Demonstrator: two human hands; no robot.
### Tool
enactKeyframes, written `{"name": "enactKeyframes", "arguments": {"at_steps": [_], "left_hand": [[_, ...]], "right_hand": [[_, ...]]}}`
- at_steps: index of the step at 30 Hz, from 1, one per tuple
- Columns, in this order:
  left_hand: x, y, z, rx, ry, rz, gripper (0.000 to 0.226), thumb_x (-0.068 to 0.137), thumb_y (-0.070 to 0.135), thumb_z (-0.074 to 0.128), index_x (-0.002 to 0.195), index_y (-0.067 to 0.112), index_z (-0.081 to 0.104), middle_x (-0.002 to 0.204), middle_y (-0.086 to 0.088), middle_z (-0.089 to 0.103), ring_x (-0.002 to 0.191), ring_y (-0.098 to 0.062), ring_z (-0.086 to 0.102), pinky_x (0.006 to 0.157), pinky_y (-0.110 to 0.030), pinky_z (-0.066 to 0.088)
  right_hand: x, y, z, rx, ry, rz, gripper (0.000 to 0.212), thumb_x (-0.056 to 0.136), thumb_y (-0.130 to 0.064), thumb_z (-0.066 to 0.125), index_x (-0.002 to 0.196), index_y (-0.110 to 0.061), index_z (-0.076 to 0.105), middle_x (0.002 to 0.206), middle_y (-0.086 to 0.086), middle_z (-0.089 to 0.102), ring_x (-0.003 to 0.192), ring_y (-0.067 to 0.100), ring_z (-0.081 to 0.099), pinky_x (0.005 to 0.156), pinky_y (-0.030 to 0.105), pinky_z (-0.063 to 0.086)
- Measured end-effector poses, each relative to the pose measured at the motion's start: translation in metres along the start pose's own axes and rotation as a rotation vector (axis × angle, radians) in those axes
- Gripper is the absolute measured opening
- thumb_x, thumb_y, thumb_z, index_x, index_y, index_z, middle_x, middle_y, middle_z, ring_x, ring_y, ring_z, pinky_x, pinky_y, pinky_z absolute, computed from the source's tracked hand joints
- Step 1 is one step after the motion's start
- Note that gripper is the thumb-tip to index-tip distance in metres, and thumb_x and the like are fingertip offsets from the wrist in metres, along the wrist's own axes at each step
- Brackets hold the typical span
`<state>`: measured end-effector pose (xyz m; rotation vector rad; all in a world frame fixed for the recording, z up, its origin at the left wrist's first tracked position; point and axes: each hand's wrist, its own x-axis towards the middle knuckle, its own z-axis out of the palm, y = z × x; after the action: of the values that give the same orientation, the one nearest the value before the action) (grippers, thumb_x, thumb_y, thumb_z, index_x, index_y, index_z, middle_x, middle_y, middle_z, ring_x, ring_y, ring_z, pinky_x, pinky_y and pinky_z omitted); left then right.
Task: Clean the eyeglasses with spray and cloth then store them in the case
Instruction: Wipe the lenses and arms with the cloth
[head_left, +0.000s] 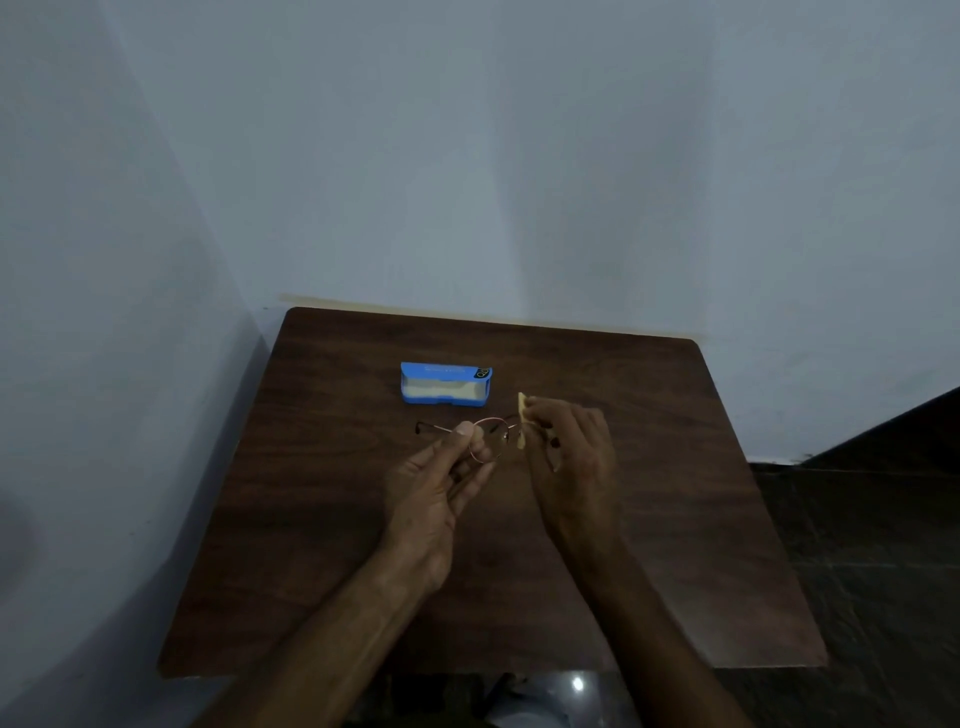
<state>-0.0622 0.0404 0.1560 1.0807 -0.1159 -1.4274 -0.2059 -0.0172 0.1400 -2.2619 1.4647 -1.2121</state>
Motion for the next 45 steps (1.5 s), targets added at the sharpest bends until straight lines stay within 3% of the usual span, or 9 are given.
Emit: {"name": "enactKeyframes", "arguments": {"at_steps": [3, 6, 12, 17, 21, 27, 36, 40, 45], "left_hand": [[-0.002, 0.002, -0.002, 0.025, 0.001, 0.034, 0.018, 0.095, 0.021, 0.074, 0.083, 0.015, 0.086, 0.089, -0.005, 0.081, 0.085, -0.013, 0.079, 0.076, -0.027, 0.065], [-0.001, 0.006, -0.007, 0.013, 0.008, 0.004, 0.013, 0.091, 0.023, 0.076, 0.085, 0.014, 0.085, 0.093, -0.006, 0.082, 0.086, -0.013, 0.08, 0.074, -0.027, 0.065], [0.007, 0.019, -0.016, -0.027, 0.009, -0.061, 0.012, 0.079, 0.026, 0.081, 0.082, 0.015, 0.087, 0.096, -0.01, 0.083, 0.085, -0.015, 0.081, 0.068, -0.027, 0.066], [0.011, 0.029, -0.022, -0.089, -0.007, -0.099, 0.016, 0.098, 0.017, 0.07, 0.092, 0.011, 0.084, 0.11, -0.014, 0.081, 0.099, -0.021, 0.078, 0.069, -0.028, 0.066], [0.01, 0.035, -0.022, -0.138, -0.027, -0.128, 0.016, 0.1, 0.016, 0.067, 0.093, 0.011, 0.081, 0.09, -0.005, 0.082, 0.079, -0.013, 0.081, 0.067, -0.028, 0.067], [0.007, 0.036, -0.022, -0.154, -0.048, -0.136, 0.012, 0.097, 0.017, 0.07, 0.103, 0.009, 0.078, 0.088, -0.004, 0.081, 0.078, -0.012, 0.08, 0.067, -0.027, 0.067], [0.002, 0.038, -0.023, -0.163, -0.065, -0.127, 0.015, 0.101, 0.018, 0.067, 0.101, 0.006, 0.077, 0.084, -0.005, 0.075, 0.073, -0.011, 0.075, 0.066, -0.026, 0.066], [0.001, 0.039, -0.026, -0.157, -0.094, -0.125, 0.016, 0.1, 0.019, 0.067, 0.095, 0.008, 0.078, 0.083, -0.006, 0.075, 0.073, -0.012, 0.075, 0.065, -0.026, 0.065], [0.001, 0.039, -0.031, -0.118, -0.129, -0.11, 0.015, 0.093, 0.021, 0.072, 0.092, 0.01, 0.082, 0.087, -0.005, 0.077, 0.077, -0.012, 0.076, 0.068, -0.027, 0.066]], "right_hand": [[0.002, 0.012, -0.002, 0.039, 0.019, 0.173, 0.018, 0.09, -0.011, 0.076, 0.106, -0.019, 0.071, 0.102, -0.004, 0.069, 0.096, 0.018, 0.06, 0.07, 0.034, 0.053], [0.0, 0.021, -0.006, 0.33, -0.064, 0.383, 0.01, 0.097, -0.023, 0.07, 0.106, -0.026, 0.068, 0.103, -0.004, 0.07, 0.096, 0.018, 0.066, 0.07, 0.037, 0.057], [0.003, 0.031, -0.021, 0.708, -0.249, 0.36, 0.013, 0.098, -0.027, 0.068, 0.108, -0.02, 0.067, 0.107, 0.005, 0.074, 0.097, 0.026, 0.073, 0.077, 0.04, 0.061], [0.009, 0.03, -0.025, 0.699, -0.302, 0.292, 0.019, 0.094, -0.017, 0.073, 0.112, -0.015, 0.067, 0.11, -0.003, 0.073, 0.1, 0.02, 0.072, 0.081, 0.027, 0.06], [0.011, 0.024, -0.026, 0.678, -0.274, 0.225, 0.024, 0.09, -0.001, 0.074, 0.109, -0.014, 0.067, 0.104, -0.005, 0.073, 0.09, 0.016, 0.073, 0.074, 0.022, 0.059], [0.008, 0.016, -0.022, 0.551, -0.133, 0.171, 0.028, 0.085, 0.002, 0.078, 0.106, -0.013, 0.066, 0.097, -0.009, 0.071, 0.079, 0.013, 0.07, 0.061, 0.012, 0.05], [-0.007, 0.033, -0.007, 0.433, -0.118, 0.248, 0.04, 0.081, 0.002, 0.082, 0.113, -0.017, 0.067, 0.105, -0.003, 0.072, 0.084, 0.011, 0.069, 0.068, 0.013, 0.05], [-0.014, 0.047, -0.002, 0.374, -0.102, 0.251, 0.042, 0.082, -0.001, 0.082, 0.114, -0.024, 0.067, 0.105, -0.006, 0.072, 0.085, 0.013, 0.069, 0.073, 0.023, 0.056], [-0.026, 0.064, 0.007, 0.368, -0.071, 0.297, 0.039, 0.088, -0.011, 0.076, 0.114, -0.039, 0.064, 0.108, -0.016, 0.072, 0.098, 0.007, 0.07, 0.076, 0.015, 0.054]]}}
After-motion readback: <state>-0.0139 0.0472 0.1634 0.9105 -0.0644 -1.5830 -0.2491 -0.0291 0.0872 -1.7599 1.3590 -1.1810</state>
